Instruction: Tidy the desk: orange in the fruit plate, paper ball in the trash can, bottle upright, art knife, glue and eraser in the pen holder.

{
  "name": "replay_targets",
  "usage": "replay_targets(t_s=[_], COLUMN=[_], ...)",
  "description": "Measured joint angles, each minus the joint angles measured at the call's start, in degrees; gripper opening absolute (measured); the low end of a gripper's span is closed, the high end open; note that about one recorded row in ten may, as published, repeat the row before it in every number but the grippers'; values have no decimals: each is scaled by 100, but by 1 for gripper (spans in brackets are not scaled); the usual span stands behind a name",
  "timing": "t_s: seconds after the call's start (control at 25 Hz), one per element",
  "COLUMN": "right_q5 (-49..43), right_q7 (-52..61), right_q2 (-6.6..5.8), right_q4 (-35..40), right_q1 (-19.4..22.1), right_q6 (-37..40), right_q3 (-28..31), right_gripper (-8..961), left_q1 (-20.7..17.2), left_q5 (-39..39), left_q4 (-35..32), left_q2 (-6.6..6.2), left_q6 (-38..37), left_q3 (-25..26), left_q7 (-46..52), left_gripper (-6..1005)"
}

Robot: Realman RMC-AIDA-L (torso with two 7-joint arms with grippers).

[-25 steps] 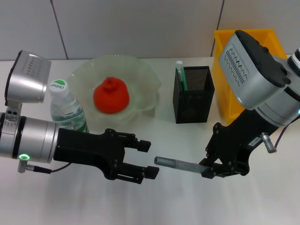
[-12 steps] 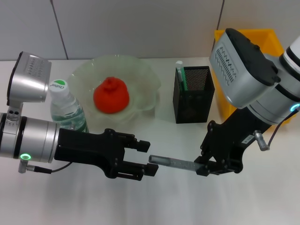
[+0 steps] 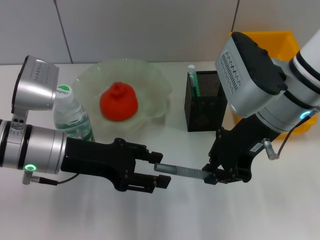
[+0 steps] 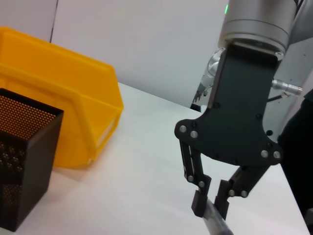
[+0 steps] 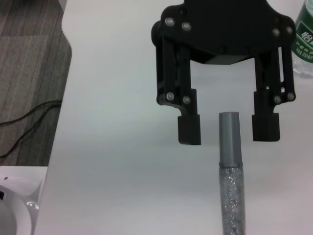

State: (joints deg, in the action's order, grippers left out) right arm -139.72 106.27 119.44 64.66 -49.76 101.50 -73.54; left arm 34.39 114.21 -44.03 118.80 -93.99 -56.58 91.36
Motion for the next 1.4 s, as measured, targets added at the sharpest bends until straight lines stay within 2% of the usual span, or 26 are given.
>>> replay_targets(t_s=[0.56,1.4], right_q5=[24,89], right_q7=[-10,-25], right_q2=[1,5], right_q4=[-216,-375], right_q1=[-128,-227], right_q6=[-232,-421], right_q3=[-21,-147], right_gripper=[133,155], left_q1=[-10,-39], left_q5=[-161,-232], left_q4=[0,0], left_q2=[2,2], left_q6=[220,392], left_q3=[-240,-357], left_q7=[-48,-133], left_gripper=[627,504])
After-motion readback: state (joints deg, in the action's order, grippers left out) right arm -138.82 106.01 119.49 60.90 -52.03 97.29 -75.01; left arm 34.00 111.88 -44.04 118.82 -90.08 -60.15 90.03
